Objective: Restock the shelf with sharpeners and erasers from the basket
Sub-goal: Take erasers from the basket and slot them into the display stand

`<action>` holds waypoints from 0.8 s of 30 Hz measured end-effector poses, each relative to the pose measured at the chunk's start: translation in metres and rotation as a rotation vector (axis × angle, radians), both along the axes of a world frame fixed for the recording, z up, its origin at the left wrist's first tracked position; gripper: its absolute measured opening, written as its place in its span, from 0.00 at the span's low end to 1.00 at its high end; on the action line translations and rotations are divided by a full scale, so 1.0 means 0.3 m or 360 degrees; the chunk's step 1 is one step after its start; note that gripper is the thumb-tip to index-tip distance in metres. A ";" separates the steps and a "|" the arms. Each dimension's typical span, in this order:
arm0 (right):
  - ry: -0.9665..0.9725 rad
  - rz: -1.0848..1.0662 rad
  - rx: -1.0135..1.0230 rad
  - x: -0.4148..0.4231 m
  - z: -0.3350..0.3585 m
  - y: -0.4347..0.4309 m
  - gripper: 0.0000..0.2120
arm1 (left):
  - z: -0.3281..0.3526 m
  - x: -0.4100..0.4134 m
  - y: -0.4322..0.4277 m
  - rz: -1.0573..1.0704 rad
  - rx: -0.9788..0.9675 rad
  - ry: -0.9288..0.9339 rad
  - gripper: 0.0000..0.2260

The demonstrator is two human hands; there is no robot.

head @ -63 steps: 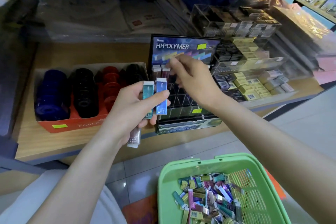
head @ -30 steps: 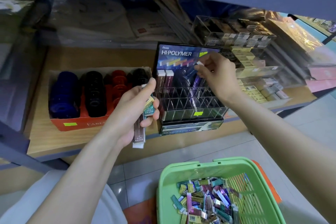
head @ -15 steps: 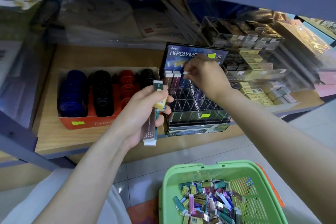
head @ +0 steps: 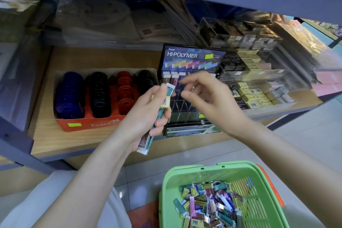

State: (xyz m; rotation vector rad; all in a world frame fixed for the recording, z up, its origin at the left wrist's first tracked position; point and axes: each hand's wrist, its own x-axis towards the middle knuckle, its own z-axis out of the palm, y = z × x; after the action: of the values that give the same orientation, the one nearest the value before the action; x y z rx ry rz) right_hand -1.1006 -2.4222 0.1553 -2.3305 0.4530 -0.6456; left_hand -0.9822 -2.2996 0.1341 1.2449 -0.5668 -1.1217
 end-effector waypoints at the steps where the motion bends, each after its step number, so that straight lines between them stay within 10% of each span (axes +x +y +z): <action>1: 0.0039 0.0088 -0.0042 -0.025 -0.003 0.013 0.11 | 0.001 -0.013 -0.003 -0.0029 -0.0001 0.0005 0.15; 15: 0.0092 -0.0082 -0.0049 -0.234 -0.015 0.007 0.09 | -0.046 -0.141 -0.197 -0.0336 0.0371 0.0285 0.18; 24: 0.0184 -0.0888 -0.0230 -0.460 -0.013 -0.345 0.07 | -0.043 -0.194 -0.224 -0.0139 0.0154 -0.0213 0.08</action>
State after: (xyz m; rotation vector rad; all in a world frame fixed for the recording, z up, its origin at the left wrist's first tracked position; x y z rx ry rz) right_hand -1.2386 -2.5257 0.1515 -2.3890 1.1686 -0.8202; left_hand -1.0403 -2.3670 0.1211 1.3975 -0.6798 -1.1556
